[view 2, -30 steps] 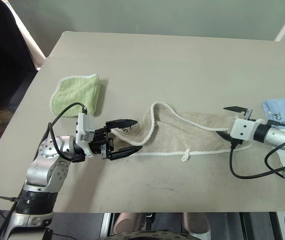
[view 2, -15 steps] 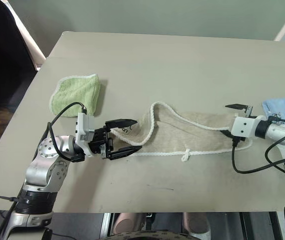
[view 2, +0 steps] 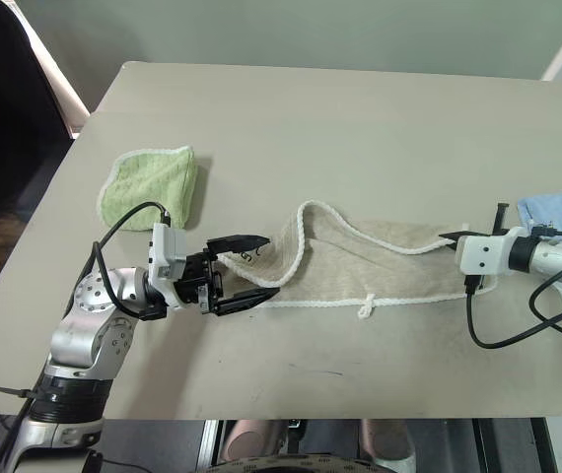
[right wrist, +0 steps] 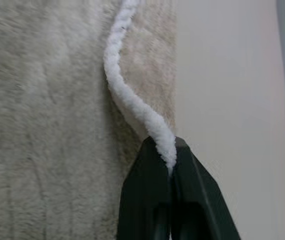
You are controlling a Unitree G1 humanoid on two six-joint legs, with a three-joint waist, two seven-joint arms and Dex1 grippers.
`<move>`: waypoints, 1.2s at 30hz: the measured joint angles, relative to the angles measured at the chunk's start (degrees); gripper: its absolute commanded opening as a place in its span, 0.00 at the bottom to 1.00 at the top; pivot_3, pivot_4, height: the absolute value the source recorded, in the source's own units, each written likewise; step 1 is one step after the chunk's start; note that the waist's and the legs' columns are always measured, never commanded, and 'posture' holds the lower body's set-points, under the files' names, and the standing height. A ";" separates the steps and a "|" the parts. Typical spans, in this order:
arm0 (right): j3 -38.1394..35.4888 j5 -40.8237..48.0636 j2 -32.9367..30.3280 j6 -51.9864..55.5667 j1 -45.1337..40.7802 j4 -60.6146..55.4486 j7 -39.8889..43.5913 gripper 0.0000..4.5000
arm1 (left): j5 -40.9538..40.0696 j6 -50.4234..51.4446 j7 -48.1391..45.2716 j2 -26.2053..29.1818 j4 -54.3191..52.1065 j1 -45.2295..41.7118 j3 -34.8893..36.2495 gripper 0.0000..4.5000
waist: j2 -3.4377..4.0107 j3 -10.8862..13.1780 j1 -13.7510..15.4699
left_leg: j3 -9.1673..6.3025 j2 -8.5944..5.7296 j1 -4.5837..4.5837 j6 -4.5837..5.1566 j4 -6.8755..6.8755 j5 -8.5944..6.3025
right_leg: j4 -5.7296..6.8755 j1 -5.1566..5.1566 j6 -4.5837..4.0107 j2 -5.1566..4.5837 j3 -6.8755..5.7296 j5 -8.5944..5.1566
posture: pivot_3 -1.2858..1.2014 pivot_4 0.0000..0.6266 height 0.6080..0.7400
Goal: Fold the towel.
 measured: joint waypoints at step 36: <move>-7.49 14.67 -0.98 60.48 -11.18 -28.21 -0.24 0.01 | 11.00 -24.71 -3.41 -0.25 12.13 1.32 -2.19 1.00 | 0.03 0.01 0.15 | -0.03 -0.01 -0.09 0.45 -0.80 0.63 | -0.21 -0.35 -0.14 -0.02 -0.04 -0.04 | 0.52 0.24 0.91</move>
